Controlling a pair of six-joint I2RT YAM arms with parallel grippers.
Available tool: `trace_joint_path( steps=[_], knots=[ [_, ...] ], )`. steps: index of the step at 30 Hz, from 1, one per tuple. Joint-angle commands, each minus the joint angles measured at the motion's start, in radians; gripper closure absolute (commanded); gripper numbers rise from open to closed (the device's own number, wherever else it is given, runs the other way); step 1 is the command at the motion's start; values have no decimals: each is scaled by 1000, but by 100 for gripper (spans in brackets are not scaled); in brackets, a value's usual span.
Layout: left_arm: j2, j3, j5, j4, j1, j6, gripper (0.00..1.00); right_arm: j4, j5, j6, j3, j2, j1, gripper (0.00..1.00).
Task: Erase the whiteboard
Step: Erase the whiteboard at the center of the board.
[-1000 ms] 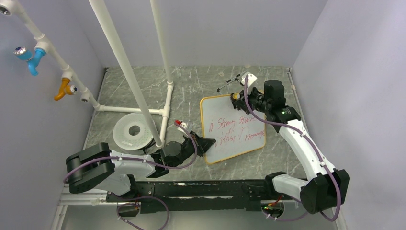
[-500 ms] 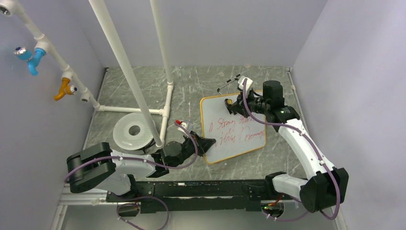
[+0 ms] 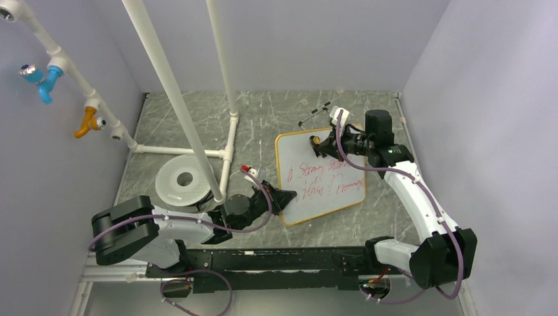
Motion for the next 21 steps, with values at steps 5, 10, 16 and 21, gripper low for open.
trace_joint_path(
  steps=[5,10,16,21],
  knots=[
    [26,-18,112,-140,-25,305,100,-90,-119,-63,9,25,9,100],
    [33,-19,114,-141,-25,319,100,-98,-135,-76,10,19,-4,100],
    [39,-22,131,-133,-26,336,100,-89,-146,-59,10,4,-31,100],
    [42,-8,136,-156,-25,329,100,-88,-142,-62,8,2,-33,100]
  ],
)
